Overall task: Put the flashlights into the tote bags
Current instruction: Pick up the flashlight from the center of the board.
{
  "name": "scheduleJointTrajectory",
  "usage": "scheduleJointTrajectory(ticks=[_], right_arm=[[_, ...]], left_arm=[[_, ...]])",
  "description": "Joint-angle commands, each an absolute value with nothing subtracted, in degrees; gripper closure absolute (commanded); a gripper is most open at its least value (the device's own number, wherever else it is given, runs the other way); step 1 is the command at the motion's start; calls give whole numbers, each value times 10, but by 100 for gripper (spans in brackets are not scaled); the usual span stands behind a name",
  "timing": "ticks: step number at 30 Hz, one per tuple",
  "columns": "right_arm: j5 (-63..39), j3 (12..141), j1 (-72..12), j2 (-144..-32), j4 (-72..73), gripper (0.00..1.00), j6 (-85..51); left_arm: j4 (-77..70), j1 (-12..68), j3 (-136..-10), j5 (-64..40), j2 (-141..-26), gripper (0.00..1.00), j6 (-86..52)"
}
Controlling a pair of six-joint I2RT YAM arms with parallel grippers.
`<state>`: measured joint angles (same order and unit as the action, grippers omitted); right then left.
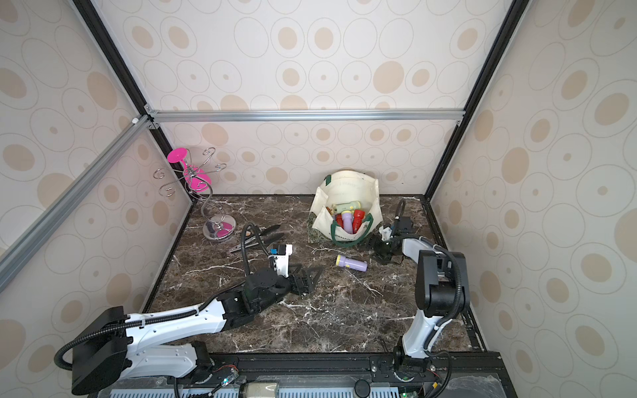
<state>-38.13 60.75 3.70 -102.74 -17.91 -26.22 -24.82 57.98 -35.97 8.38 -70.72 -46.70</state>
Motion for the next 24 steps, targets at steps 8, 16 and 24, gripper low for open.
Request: scheduleJointTrajectory(ticks=[8,16,24], right_arm=[[-396,602,5,-1042,-228,28,-233],[-403,530,-30,-994,-213,37,-257],[-392,482,-86,-952,-220,41,-256]], left_arm=[[-264,569,-367,75,-722,2,-473],[-273,565,-338,76,-725,3,-497],[-288,564,-322,74,-741,3,-512]])
